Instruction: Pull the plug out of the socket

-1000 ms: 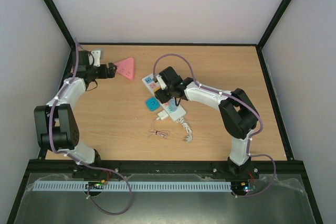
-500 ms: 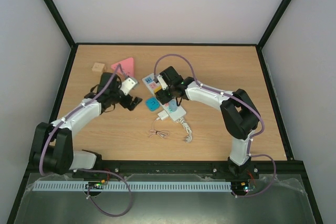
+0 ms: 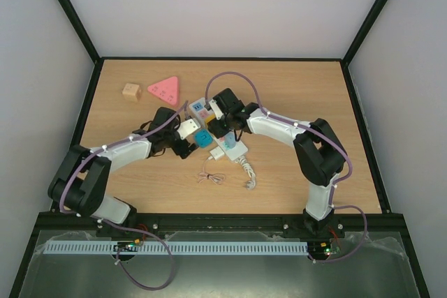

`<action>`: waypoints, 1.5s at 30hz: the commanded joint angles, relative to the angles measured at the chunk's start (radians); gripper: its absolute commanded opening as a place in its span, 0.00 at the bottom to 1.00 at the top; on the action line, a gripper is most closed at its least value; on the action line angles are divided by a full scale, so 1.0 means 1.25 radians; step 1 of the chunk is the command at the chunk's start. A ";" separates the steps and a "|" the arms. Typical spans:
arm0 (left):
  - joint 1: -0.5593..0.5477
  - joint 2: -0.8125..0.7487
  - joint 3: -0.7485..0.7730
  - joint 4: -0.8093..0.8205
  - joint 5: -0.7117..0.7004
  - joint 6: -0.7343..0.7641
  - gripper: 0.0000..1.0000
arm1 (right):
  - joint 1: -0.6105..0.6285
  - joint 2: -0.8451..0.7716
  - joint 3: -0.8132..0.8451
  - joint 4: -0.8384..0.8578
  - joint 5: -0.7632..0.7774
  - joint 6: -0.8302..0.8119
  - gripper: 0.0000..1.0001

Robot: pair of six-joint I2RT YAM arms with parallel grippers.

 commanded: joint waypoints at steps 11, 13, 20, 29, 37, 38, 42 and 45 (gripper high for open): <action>-0.020 0.114 0.018 0.100 -0.013 0.025 0.91 | -0.013 -0.012 -0.030 0.011 -0.003 -0.003 0.49; -0.022 0.125 0.029 0.098 -0.006 0.026 0.92 | -0.014 -0.009 -0.032 0.013 -0.003 -0.003 0.48; -0.041 0.164 0.058 0.079 -0.018 0.046 0.91 | -0.020 -0.004 -0.037 0.016 -0.005 -0.002 0.43; -0.051 0.201 0.092 0.052 -0.034 0.048 0.88 | -0.024 -0.003 -0.038 0.017 -0.004 0.001 0.34; -0.052 0.208 0.096 0.050 -0.041 0.046 0.81 | -0.028 0.001 -0.041 0.020 -0.004 0.002 0.30; -0.052 0.207 0.095 0.051 -0.041 0.046 0.79 | -0.029 0.002 -0.041 0.020 -0.004 0.002 0.29; -0.051 0.190 0.077 0.066 -0.041 0.046 0.71 | -0.034 0.005 -0.043 0.021 -0.002 0.003 0.26; -0.051 0.163 0.050 0.089 -0.038 0.046 0.65 | -0.040 0.006 -0.046 0.023 0.000 0.005 0.23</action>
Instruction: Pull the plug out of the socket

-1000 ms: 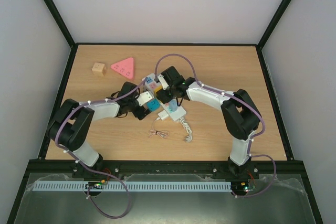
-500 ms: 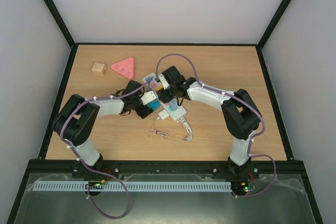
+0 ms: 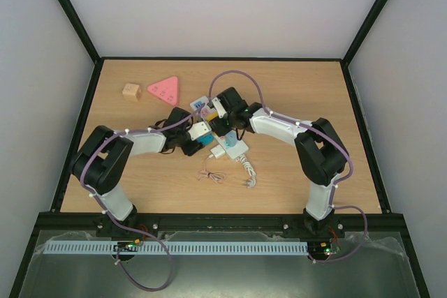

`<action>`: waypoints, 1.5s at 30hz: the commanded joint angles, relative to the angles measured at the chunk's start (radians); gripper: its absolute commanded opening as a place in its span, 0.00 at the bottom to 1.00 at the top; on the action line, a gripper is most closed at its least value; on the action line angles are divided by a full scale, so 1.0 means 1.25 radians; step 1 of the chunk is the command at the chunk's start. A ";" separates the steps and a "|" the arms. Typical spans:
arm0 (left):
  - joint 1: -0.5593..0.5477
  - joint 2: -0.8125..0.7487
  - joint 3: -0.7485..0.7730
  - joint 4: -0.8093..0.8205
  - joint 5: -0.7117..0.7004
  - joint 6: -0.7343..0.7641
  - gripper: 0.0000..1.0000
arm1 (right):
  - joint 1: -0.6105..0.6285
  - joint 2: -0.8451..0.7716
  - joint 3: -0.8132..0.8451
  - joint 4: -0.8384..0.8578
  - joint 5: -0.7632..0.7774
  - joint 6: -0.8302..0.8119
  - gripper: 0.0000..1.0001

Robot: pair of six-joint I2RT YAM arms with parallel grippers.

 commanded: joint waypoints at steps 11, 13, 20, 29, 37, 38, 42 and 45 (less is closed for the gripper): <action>0.006 -0.086 -0.075 0.058 0.036 0.017 0.48 | -0.025 0.011 -0.028 -0.019 0.028 -0.003 0.13; 0.008 -0.092 -0.080 0.058 0.043 0.020 0.47 | -0.027 0.009 -0.031 -0.019 0.034 -0.004 0.10; 0.025 -0.112 -0.096 0.040 0.032 0.047 0.45 | -0.032 0.003 -0.033 -0.019 0.044 -0.005 0.10; 0.053 -0.133 -0.109 0.043 0.031 0.034 0.74 | -0.032 0.002 -0.031 -0.021 0.028 -0.003 0.11; 0.011 -0.087 -0.029 0.017 0.019 -0.042 0.84 | -0.032 0.005 -0.032 -0.025 0.028 -0.013 0.11; 0.010 -0.083 -0.025 0.017 0.012 -0.045 0.83 | -0.033 0.004 -0.033 -0.027 0.030 -0.021 0.11; 0.010 -0.109 -0.009 0.000 0.035 -0.071 0.83 | -0.047 -0.002 -0.032 -0.036 0.027 -0.040 0.11; 0.006 -0.135 -0.004 0.007 0.074 -0.107 0.85 | -0.055 -0.006 -0.035 -0.044 0.036 -0.054 0.11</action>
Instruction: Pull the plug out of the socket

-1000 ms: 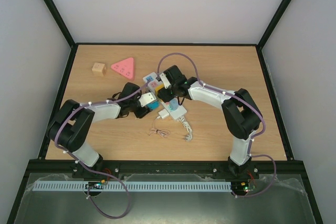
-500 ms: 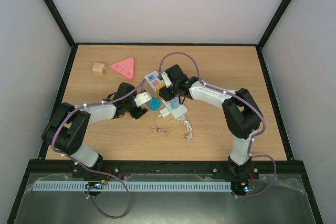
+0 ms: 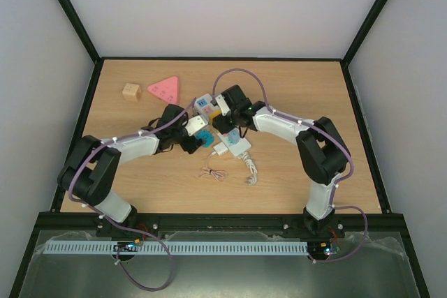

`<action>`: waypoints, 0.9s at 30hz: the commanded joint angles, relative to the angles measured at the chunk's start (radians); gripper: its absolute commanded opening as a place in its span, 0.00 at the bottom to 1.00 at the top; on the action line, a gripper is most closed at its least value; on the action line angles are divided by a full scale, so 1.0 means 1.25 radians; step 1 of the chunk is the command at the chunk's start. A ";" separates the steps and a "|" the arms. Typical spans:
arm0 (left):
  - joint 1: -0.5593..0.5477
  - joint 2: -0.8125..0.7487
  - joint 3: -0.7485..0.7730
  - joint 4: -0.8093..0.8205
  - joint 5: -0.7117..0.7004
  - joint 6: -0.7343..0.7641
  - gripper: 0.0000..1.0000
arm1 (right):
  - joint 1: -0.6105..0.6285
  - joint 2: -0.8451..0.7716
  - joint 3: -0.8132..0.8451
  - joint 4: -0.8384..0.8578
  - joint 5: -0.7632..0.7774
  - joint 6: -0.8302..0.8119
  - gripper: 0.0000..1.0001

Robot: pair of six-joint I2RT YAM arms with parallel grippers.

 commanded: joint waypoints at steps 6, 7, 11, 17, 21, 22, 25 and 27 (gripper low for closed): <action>-0.028 -0.055 -0.016 0.091 0.040 -0.172 0.85 | -0.038 -0.020 -0.041 -0.067 0.035 -0.057 0.11; -0.032 -0.054 -0.015 0.096 0.024 -0.180 0.86 | -0.039 -0.021 -0.039 -0.068 0.033 -0.061 0.12; -0.034 -0.059 -0.027 0.134 -0.045 -0.212 0.90 | -0.047 -0.020 -0.034 -0.071 0.033 -0.070 0.12; -0.033 -0.037 0.008 0.016 -0.022 -0.164 1.00 | -0.054 -0.025 -0.033 -0.073 0.025 -0.066 0.14; -0.034 -0.038 -0.004 -0.029 -0.031 -0.115 1.00 | -0.059 -0.023 -0.032 -0.072 0.020 -0.065 0.16; -0.035 -0.034 -0.002 -0.037 -0.031 -0.112 1.00 | -0.059 -0.022 -0.031 -0.073 0.017 -0.064 0.17; -0.040 -0.012 0.015 -0.052 -0.038 -0.112 0.99 | -0.059 -0.020 -0.028 -0.076 0.012 -0.061 0.20; -0.046 0.008 0.032 -0.061 -0.049 -0.114 0.99 | -0.060 -0.023 -0.028 -0.077 0.011 -0.060 0.25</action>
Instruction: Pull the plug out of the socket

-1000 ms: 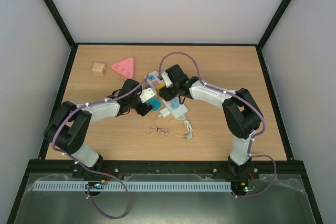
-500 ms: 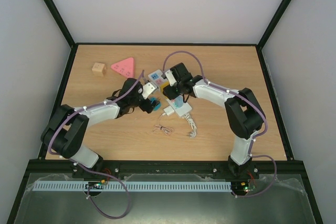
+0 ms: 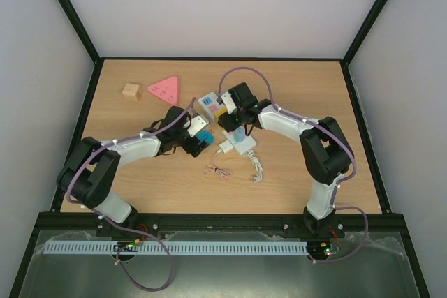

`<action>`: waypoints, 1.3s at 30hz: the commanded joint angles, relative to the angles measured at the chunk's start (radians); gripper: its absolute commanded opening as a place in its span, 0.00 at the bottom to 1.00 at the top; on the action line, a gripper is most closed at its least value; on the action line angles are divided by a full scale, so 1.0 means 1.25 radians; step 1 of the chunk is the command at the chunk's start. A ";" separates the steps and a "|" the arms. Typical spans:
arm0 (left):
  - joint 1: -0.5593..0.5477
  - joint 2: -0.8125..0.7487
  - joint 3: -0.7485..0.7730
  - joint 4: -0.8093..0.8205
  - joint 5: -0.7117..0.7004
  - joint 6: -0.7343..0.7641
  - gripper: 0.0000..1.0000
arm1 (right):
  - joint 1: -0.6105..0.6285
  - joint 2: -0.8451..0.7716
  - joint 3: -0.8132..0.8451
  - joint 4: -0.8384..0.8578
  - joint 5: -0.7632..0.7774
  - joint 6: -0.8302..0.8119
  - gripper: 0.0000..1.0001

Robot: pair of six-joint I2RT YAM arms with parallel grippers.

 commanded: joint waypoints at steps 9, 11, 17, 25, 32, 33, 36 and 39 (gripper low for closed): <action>-0.025 0.109 0.100 -0.073 -0.037 0.002 0.99 | -0.014 -0.020 0.002 -0.080 0.005 0.002 0.41; -0.025 0.122 0.111 -0.079 -0.048 -0.005 0.99 | -0.014 -0.022 0.007 -0.083 0.001 0.005 0.44; -0.025 0.155 0.138 -0.107 -0.054 -0.009 0.99 | -0.017 -0.037 0.009 -0.080 -0.007 0.014 0.52; -0.028 0.177 0.150 -0.123 -0.083 -0.012 0.96 | -0.024 -0.053 0.016 -0.074 -0.029 0.026 0.67; -0.029 0.184 0.151 -0.126 -0.095 -0.008 0.91 | -0.042 -0.064 0.020 -0.070 -0.045 0.038 0.76; -0.030 0.185 0.154 -0.129 -0.090 -0.001 0.91 | -0.046 -0.066 0.021 -0.069 -0.049 0.039 0.77; -0.035 0.198 0.164 -0.134 -0.089 0.016 0.91 | -0.057 -0.078 0.022 -0.062 -0.055 0.042 0.81; -0.035 0.211 0.179 -0.139 -0.093 0.026 0.91 | -0.067 -0.090 0.021 -0.058 -0.056 0.043 0.82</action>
